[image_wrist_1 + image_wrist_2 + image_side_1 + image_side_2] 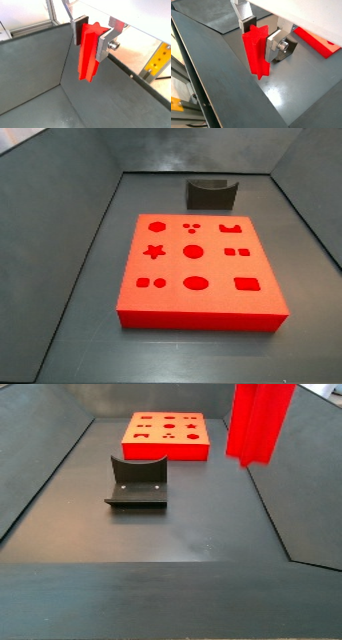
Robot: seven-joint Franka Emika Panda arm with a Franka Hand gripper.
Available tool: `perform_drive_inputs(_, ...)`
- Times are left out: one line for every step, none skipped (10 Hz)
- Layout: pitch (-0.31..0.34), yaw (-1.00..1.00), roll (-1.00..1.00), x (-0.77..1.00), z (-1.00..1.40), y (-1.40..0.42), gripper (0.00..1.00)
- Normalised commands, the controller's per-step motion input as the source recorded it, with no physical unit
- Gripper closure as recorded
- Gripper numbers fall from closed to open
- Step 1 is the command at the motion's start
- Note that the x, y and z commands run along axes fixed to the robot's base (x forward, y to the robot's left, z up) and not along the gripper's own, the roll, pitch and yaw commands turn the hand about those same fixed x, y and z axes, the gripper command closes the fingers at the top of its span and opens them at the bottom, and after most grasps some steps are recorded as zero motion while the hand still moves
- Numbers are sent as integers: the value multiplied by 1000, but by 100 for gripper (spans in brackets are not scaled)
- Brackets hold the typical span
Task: Pick up the star object. Move up. Move to above the board. Insert the star object.
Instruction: Move to above the board.
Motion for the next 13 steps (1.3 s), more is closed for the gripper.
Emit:
perform_drive_inputs(99,33,55,3,280,-2,100)
perform_drive_inputs(99,33,59,6,179,-5,100)
perform_drive_inputs(-30,-887,-136,18,-9,-1000,100)
perform_drive_inputs(-37,-880,-134,18,-9,-1000,100)
perform_drive_inputs(-74,-514,-80,5,-7,-1000,100)
perform_drive_inputs(-73,-365,-67,4,-7,-1000,100)
perform_drive_inputs(-49,-168,-26,8,-10,-1000,100)
perform_drive_inputs(-31,-45,-8,6,-9,-1000,100)
perform_drive_inputs(-32,-39,-1,3,-9,-1000,100)
perform_drive_inputs(-32,-25,2,1,-9,-1000,100)
perform_drive_inputs(-34,-10,2,1,-10,-1000,100)
perform_drive_inputs(-35,1,1,0,-10,-1000,100)
perform_drive_inputs(-36,0,2,-2,-10,-1000,100)
